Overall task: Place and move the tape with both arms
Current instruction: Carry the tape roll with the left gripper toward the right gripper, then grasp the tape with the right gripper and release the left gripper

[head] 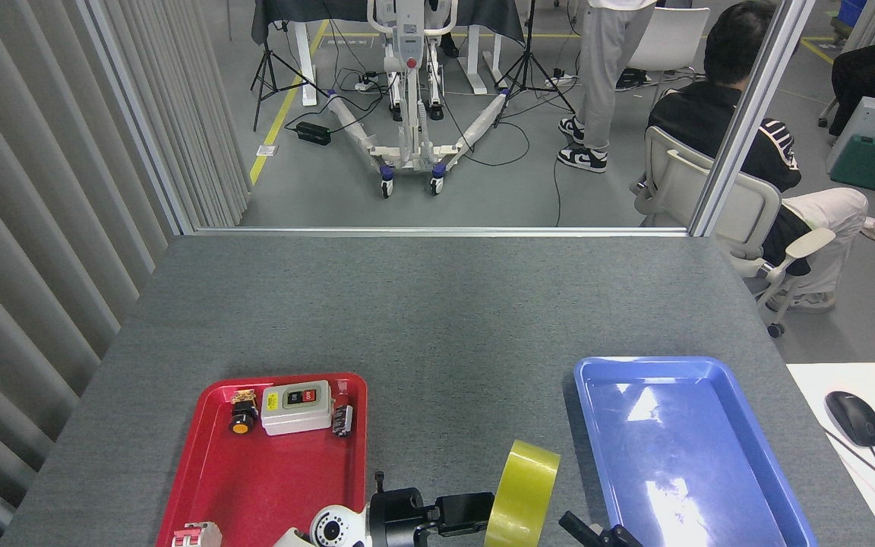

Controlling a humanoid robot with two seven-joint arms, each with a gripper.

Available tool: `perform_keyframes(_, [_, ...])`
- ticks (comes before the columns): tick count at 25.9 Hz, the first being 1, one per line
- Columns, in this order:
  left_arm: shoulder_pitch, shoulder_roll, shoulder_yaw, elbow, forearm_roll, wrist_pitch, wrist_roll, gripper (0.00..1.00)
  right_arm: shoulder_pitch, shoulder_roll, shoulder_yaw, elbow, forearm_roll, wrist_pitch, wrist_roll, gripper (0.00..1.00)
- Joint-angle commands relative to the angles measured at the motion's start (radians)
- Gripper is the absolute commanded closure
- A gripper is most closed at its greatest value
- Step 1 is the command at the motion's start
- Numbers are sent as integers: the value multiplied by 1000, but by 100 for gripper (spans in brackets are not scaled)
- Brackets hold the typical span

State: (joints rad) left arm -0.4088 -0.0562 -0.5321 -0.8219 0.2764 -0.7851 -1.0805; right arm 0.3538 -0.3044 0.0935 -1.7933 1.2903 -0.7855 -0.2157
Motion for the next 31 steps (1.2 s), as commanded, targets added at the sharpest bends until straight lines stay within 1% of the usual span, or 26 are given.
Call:
perform_keyframes(1, [-2,-2,-16,3,-5,0,-1,100,-22,18,38,0,33,0,-1,0])
perform_keyframes(4, [-2,-2,-17,1,-20,0,-1,100,-32,28,74,-1,66,0,-1,0])
perform_keyframes(7, [-2,-4,-19,1,-23,0,1,100,-39,44,89,-1,73,0,-1,2])
perform_keyframes(8, [-2,-4,-19,1,-23,0,2,100,-38,42,92,-1,73,0,-1,9])
perform_keyframes(9, [-2,-4,-19,1,-23,0,5,100,-38,41,92,-1,73,0,-1,19])
perform_keyframes(10, [-2,-7,-19,1,-22,0,7,95,-36,37,92,-1,73,0,-2,30])
perform_keyframes(12, [-2,-11,-19,1,-20,0,7,92,-33,37,92,-1,73,0,-7,51])
perform_keyframes(14, [-2,-11,-17,3,-19,0,7,84,-32,36,91,-1,73,0,-16,69])
perform_keyframes(15, [-2,-13,-16,3,-16,0,7,78,-32,36,91,-3,73,0,-21,80])
perform_keyframes(16, [-2,-13,-16,3,-13,0,8,67,-27,34,84,-3,72,0,-42,92])
perform_keyframes(17, [-2,-14,-14,3,-11,0,11,51,-21,31,80,-3,73,0,-65,100])
perform_keyframes(18, [-2,-14,-12,3,-11,0,14,31,-16,27,77,-3,73,0,-80,100])
perform_keyframes(19, [-4,-16,-12,1,-11,0,16,6,-13,21,71,-3,73,0,-85,100])
perform_keyframes(20, [-4,-16,-11,1,-14,0,16,0,-7,18,58,-3,73,0,-88,100])
perform_keyframes(24, [-4,-2,-5,-10,-9,0,16,0,8,16,20,-1,72,0,-116,100])
perform_keyframes(26, [-7,16,3,-10,-6,0,19,0,21,13,-12,-1,67,0,-120,100])
perform_keyframes(29, [-22,65,83,-14,-14,0,22,0,33,7,-92,-1,52,0,-133,100])
perform_keyframes(31, [-24,104,129,-14,-17,0,31,0,40,2,-167,0,9,0,-131,100])
